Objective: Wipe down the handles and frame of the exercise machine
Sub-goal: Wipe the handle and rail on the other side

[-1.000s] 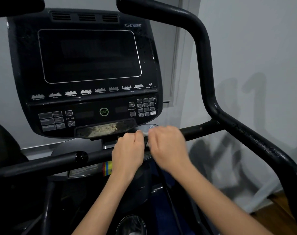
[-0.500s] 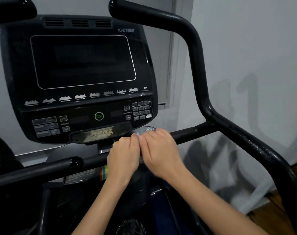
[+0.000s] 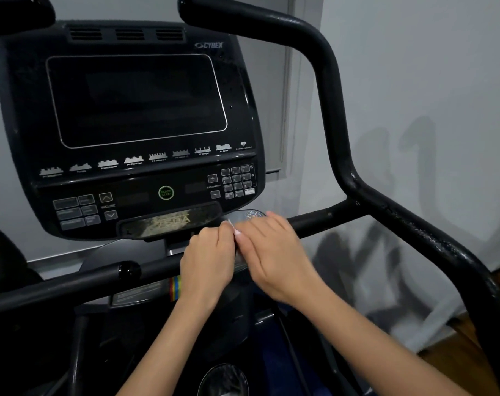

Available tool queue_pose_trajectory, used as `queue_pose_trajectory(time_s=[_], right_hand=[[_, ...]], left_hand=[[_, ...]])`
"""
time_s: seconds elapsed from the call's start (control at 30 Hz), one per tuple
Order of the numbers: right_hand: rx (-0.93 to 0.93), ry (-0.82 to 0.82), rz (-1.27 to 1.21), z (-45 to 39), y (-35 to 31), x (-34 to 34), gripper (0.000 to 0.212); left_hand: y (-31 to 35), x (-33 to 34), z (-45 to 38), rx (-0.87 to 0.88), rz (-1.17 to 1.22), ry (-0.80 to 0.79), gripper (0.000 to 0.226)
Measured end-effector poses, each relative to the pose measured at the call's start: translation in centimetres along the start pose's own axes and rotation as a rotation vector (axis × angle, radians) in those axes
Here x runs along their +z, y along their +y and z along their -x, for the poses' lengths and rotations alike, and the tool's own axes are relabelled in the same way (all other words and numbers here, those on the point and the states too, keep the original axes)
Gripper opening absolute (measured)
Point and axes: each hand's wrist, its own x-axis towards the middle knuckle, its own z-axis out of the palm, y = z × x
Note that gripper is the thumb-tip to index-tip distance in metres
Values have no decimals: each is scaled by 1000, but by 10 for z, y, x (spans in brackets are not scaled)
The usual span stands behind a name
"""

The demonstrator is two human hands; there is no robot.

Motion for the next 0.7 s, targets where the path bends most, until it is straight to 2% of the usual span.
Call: queue_pose_trajectory(time_s=[0.07,0.17,0.23,0.3,0.37,0.47,0.6,0.7], right_hand=[[26,50,43,14,27,-3,43],[282,97,71,9,65,-11,40],[415,79,141,-7,58,-11,41],[375,83,158,-14,35,-5,42],[223,114,68,-1,13,4,38],[79,87,57,16,27,-1,39],[315,57,176,-9,63,-18,40],[285,-48,181,-22,28,-11,42]], left_hand=[[2,-1,1,-27,24,12,35],[7,-3,2,-51,25,36,46],[8,-1,4,-63,20,60,51],[8,1,5,-77,-1,75,53],[7,4,5,-64,-69,79,50],[2,5,4,-15,-173,72,42],[-1,5,3,8,-104,61,29],[-2,6,1,-13,-101,51,29]])
